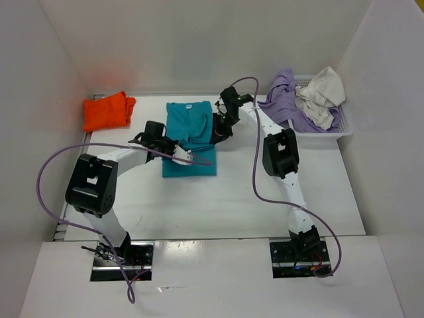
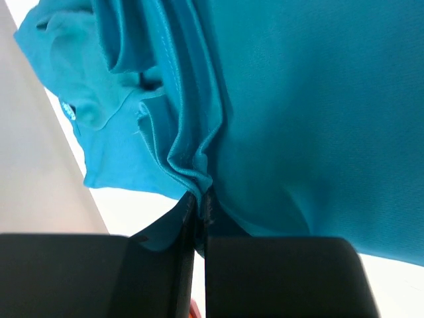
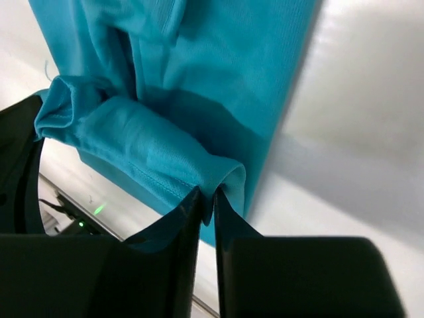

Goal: Fold and stack the t-shirts
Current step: Fold the folded rectangular tshirt in 1/3 of the way

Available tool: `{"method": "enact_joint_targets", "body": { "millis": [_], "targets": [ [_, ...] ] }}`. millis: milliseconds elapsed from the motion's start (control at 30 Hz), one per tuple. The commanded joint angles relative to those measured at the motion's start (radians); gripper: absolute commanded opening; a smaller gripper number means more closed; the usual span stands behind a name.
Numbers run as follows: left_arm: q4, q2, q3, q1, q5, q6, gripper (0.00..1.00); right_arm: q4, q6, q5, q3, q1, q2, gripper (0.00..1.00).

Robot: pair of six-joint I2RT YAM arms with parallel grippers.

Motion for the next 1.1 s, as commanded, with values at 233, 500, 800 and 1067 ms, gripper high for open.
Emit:
{"method": "enact_joint_targets", "body": {
  "millis": [233,500,800,1067],
  "targets": [
    [0.248,0.074,0.003,0.043,-0.043,-0.048,0.59,0.022,0.004,-0.063,0.258,-0.047,0.133,0.55],
    [0.406,0.064,0.081,0.062,-0.224,-0.209,0.81,-0.025,-0.019,0.106,0.301,-0.066,-0.016,0.55],
    [-0.236,-0.215,0.039,0.053,-0.104,0.053,0.81,0.177,-0.008,0.092,-0.368,-0.026,-0.374,0.53],
    [-0.372,-0.291,-0.184,-0.090,-0.157,0.032,0.82,0.402,0.145,0.087,-0.708,0.110,-0.448,0.65]
  ]
}}
